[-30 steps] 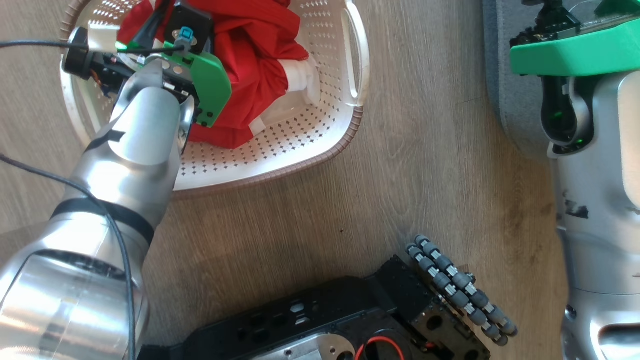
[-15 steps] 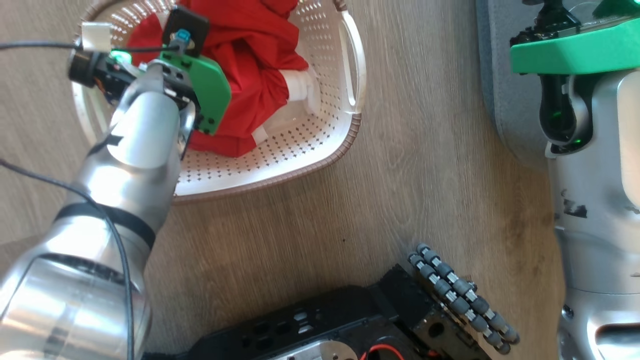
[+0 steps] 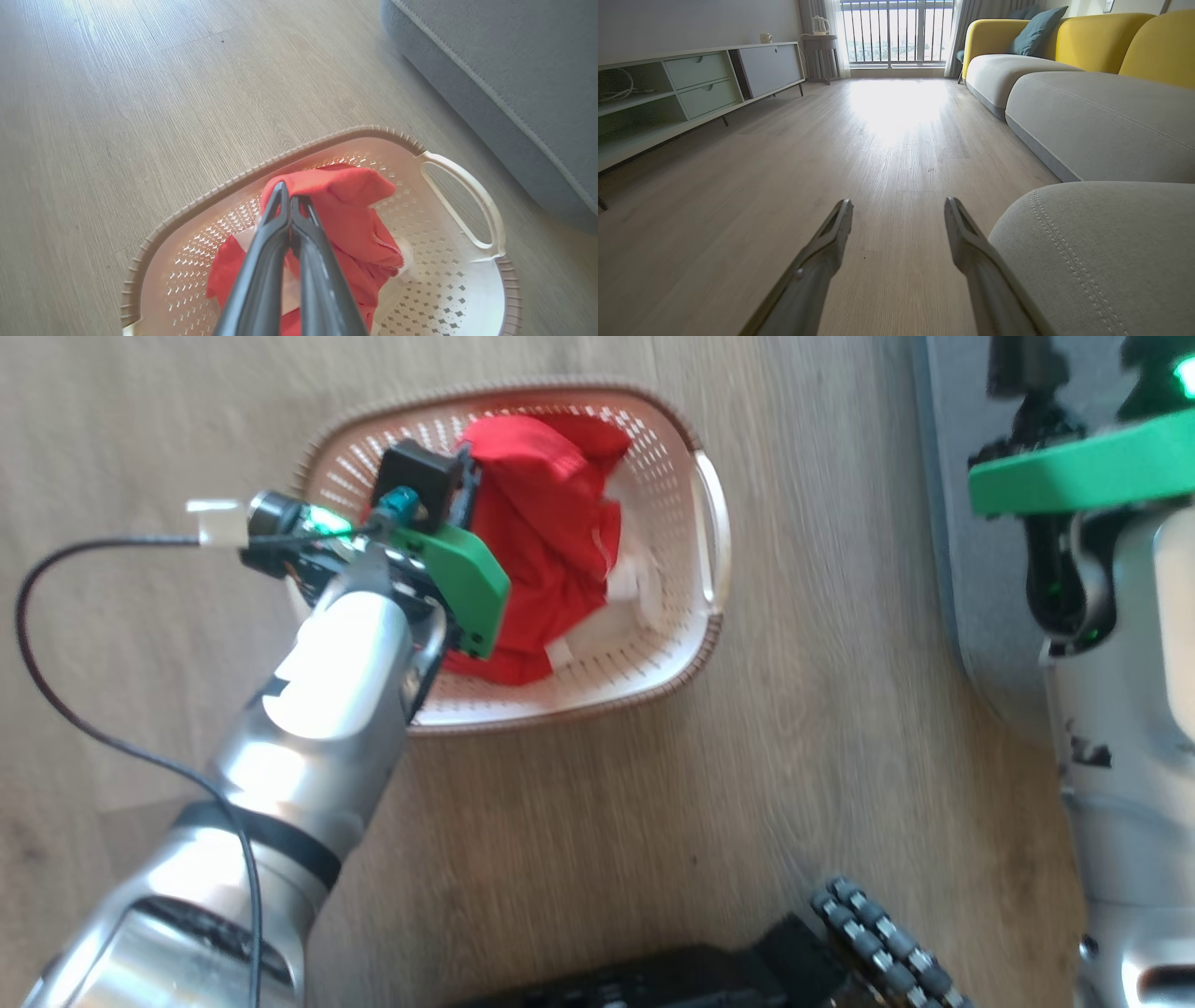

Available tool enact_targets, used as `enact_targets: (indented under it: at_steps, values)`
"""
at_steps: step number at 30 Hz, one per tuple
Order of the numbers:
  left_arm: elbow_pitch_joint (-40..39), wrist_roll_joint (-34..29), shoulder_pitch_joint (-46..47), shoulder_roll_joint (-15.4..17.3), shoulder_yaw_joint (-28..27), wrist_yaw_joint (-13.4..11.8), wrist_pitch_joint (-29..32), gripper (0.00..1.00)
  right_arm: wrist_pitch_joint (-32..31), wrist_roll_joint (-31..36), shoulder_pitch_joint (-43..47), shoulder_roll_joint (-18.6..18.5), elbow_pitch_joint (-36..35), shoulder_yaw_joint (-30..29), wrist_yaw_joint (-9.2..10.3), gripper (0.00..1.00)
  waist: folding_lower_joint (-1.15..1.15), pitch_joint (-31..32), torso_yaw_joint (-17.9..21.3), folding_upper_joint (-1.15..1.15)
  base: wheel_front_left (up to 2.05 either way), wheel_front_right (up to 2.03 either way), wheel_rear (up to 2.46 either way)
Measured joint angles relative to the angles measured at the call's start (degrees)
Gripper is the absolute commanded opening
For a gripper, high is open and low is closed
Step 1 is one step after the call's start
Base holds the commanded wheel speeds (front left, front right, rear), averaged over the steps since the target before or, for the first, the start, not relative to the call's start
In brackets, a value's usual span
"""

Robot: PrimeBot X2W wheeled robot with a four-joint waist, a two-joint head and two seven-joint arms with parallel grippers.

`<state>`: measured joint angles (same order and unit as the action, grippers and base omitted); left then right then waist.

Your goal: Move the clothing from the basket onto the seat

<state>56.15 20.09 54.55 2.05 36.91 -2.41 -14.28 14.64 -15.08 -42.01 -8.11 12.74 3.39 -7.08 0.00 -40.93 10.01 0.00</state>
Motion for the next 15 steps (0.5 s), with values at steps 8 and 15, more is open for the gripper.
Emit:
enact_targets:
  at_steps: [8,15]
  values:
    - [-9.33,1.69,-7.36,-0.02,-1.57,-0.75,0.0,0.0,0.0,0.04,4.38,-2.11,3.25,2.26,0.0,1.0,0.0,8.77,-3.33,0.0,0.0,0.0,0.0]
    - [-15.34,2.12,-14.94,-0.03,-4.68,-0.09,0.0,0.0,0.0,0.03,10.97,-2.89,6.58,3.32,0.0,1.0,0.0,17.75,-6.0,0.0,0.0,0.0,0.0]
